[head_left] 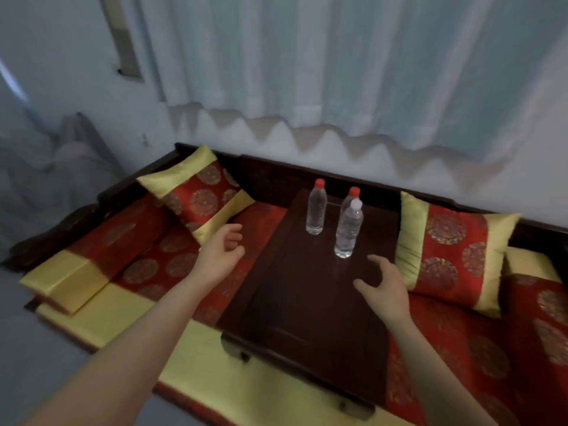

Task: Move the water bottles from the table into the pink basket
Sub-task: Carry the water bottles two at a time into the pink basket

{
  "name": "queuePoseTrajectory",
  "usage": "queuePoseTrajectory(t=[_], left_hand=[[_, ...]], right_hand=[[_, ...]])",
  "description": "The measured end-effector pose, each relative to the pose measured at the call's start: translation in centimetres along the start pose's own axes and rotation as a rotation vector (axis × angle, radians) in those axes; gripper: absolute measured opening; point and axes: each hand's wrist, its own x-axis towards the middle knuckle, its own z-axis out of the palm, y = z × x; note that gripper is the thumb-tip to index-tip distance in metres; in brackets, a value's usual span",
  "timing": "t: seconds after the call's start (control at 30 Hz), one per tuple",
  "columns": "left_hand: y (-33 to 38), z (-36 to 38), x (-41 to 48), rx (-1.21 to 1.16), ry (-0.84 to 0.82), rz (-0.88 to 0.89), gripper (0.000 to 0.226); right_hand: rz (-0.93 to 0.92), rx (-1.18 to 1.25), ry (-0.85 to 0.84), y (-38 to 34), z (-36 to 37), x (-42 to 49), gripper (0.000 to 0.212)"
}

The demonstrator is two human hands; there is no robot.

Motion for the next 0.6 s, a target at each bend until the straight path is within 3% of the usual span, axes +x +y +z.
queuePoseTrajectory(t=[0.43,0.6], left_hand=[[-2.4,11.5,21.4,-0.048,-0.297,0.049,0.052],[-4.6,16.0,26.9,-0.056,-0.384,0.046,0.072]], right_hand=[[0.321,0.068,0.164,2.9,6.9,14.6,0.064],[0.388,0.136,0.190,3.8,10.4,17.8,0.081]])
